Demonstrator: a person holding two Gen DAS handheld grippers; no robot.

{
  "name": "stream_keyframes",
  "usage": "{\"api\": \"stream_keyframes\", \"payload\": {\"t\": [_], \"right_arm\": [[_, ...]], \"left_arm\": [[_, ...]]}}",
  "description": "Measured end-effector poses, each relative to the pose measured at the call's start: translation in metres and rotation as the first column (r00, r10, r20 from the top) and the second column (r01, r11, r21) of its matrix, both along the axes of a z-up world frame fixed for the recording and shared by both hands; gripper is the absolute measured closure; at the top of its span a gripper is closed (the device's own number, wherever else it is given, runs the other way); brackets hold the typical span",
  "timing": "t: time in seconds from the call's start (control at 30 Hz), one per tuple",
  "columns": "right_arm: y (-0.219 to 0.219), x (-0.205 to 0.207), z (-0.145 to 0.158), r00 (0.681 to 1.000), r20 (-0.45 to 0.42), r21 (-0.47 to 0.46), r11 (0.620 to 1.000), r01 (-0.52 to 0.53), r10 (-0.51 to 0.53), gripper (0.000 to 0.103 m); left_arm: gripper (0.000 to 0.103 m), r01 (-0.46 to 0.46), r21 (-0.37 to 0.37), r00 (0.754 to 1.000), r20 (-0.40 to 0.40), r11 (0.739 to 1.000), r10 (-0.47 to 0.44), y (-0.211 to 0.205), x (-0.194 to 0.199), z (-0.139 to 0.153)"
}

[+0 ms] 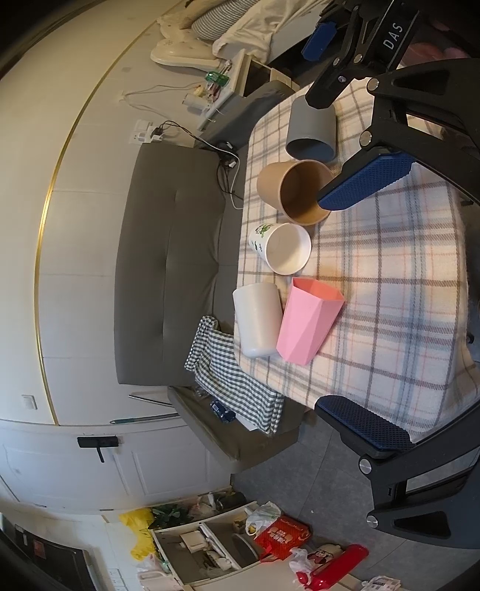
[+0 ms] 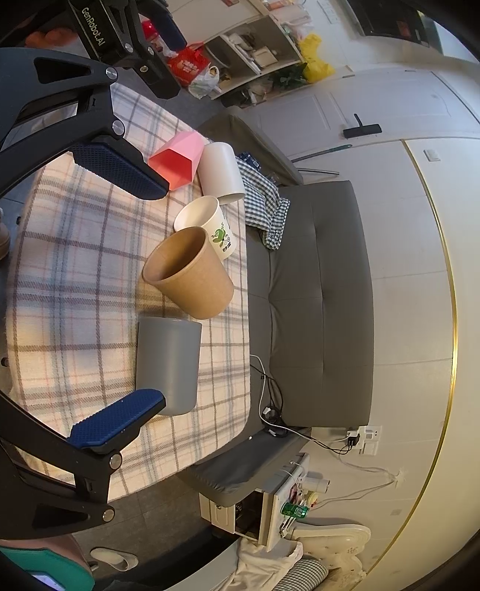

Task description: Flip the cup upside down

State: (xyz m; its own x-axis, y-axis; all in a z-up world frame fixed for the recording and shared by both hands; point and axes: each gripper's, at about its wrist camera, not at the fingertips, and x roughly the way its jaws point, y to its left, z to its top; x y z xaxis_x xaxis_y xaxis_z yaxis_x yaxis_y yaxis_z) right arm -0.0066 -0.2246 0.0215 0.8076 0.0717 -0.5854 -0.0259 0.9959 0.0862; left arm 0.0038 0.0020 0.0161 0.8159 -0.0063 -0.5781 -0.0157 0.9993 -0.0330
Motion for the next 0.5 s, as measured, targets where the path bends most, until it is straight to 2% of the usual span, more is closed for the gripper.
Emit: {"api": "stream_keyframes", "payload": {"t": [0.5], "right_arm": [[-0.0012, 0.0007, -0.0010, 1.000, -0.003, 0.000, 1.000, -0.002, 0.002, 0.000]], "left_arm": [[0.000, 0.000, 0.001, 1.000, 0.001, 1.000, 0.000, -0.0004, 0.0003, 0.0005]]}}
